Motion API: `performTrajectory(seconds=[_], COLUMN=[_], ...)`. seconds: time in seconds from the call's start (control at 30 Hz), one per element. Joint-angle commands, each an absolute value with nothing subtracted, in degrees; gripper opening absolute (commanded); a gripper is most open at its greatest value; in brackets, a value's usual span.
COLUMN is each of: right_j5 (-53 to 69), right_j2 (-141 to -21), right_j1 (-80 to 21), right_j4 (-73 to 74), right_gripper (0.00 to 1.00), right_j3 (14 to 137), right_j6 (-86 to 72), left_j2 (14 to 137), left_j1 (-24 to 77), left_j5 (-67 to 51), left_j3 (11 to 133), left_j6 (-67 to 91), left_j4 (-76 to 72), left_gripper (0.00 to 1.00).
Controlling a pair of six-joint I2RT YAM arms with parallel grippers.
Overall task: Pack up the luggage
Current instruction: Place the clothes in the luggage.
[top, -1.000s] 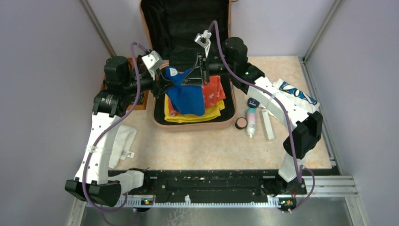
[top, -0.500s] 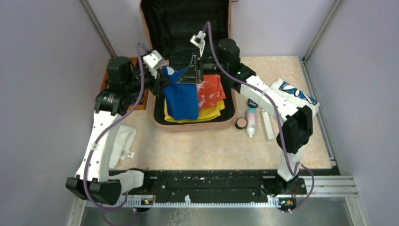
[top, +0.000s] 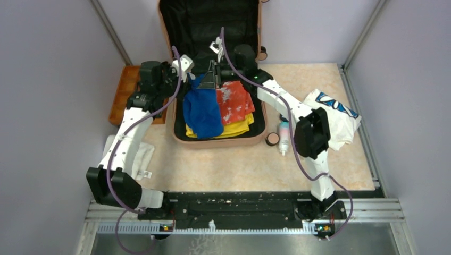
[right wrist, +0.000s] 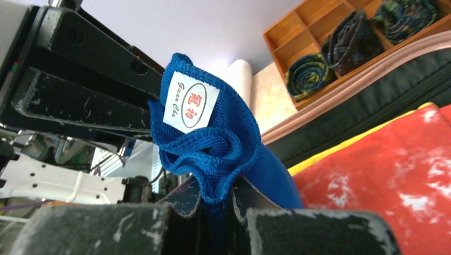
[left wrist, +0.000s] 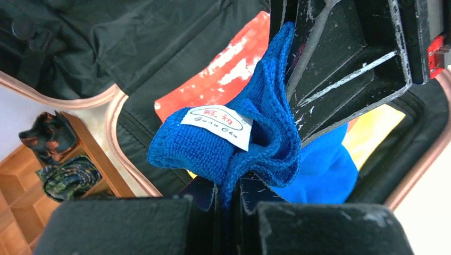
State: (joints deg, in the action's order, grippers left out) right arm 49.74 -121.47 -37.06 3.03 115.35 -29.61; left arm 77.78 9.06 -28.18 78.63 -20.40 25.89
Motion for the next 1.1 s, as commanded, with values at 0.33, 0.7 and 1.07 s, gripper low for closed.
performTrajectory(seconds=[0.33,0.7,1.07], right_j5=[51.61,49.63,41.31], right_j2=[-135.81,-148.25,-156.61], right_j1=[-33.91,-31.89,-31.7], right_j4=[-1.02,-8.91,-8.76], right_gripper=[0.0,0.0,0.26], right_j3=[133.37,142.1,146.6], right_j6=[-34.15,-39.96,-39.33], left_j2=[89.48,98.31,107.72], left_j1=[9.34,9.4,9.4], left_j5=[-22.64,-16.56,-9.67], left_j3=[80.42,79.93,81.11], left_j6=[-24.69,-27.36,-31.85], left_j4=[7.27,-5.4,-14.78], left_gripper=[0.0,0.0,0.66])
